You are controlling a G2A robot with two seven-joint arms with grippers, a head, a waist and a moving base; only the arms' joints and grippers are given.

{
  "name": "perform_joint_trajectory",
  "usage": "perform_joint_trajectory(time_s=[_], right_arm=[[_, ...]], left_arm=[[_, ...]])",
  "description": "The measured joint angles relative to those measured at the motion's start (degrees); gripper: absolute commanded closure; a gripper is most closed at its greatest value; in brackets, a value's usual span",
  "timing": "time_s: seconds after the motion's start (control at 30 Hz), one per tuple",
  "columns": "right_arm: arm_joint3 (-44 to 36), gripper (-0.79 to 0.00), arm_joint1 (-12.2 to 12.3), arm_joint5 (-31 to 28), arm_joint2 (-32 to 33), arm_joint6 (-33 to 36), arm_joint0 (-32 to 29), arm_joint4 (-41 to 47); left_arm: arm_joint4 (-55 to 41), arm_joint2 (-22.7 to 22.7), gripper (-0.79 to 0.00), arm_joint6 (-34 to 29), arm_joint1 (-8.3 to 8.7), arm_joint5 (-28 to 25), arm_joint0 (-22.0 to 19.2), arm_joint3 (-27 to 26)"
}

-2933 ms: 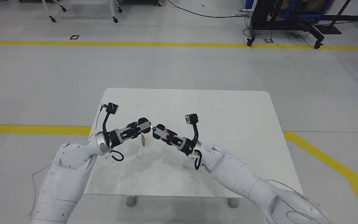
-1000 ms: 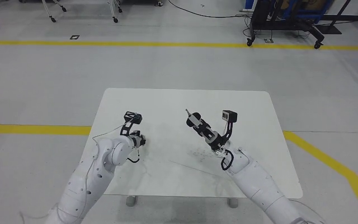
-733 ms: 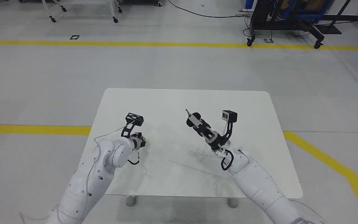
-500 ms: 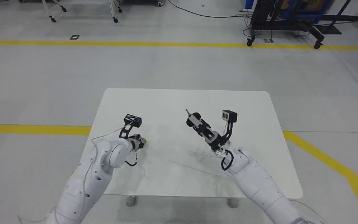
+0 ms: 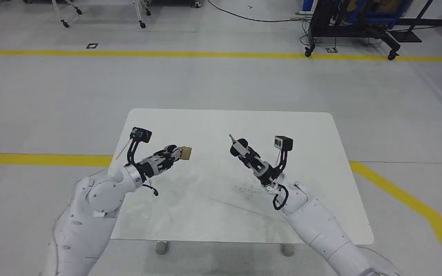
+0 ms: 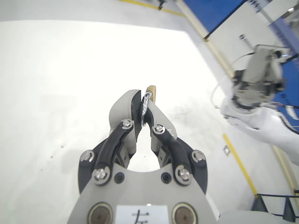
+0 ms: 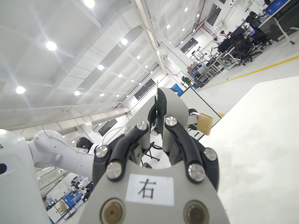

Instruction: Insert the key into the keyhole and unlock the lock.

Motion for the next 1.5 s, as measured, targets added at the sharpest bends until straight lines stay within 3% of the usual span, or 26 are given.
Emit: perform_joint_trajectory(time_s=[0.17,0.27,0.4,0.5,0.8,1.03,1.5], right_arm=[[0.0,0.000,0.0,0.0,0.0,0.0,0.0,0.0],[-0.1,0.000,-0.1,0.8,-0.1,0.0,0.0,-0.7],[0.1,0.000,-1.7,6.1,-3.4,-1.7,1.5,-3.6],[2.0,0.000,-3.3,4.9,-5.9,-4.0,3.4,-3.6],[10.4,0.000,-7.1,3.4,-9.3,-8.7,9.0,-4.9],[13.4,0.000,-9.1,4.1,-10.3,-12.9,10.1,-9.1],[13.7,0.000,-11.2,1.2,-13.1,-7.2,8.9,-11.5]], left_arm=[[1.9,-0.5,0.000,0.4,0.10,-0.6,0.3,-0.2],[-2.5,-0.1,0.000,0.1,-0.11,-0.5,0.7,0.3],[-23.0,0.3,0.000,-12.0,-0.15,0.1,-2.3,6.5],[-33.3,0.4,0.000,-20.9,0.04,2.3,-5.5,11.3],[-42.8,2.1,0.000,-33.2,0.24,1.0,-9.1,16.0],[-42.8,2.6,0.000,-34.6,0.51,-0.7,-9.5,16.4],[-46.5,2.3,0.000,-34.4,1.02,1.1,-9.8,18.2]])
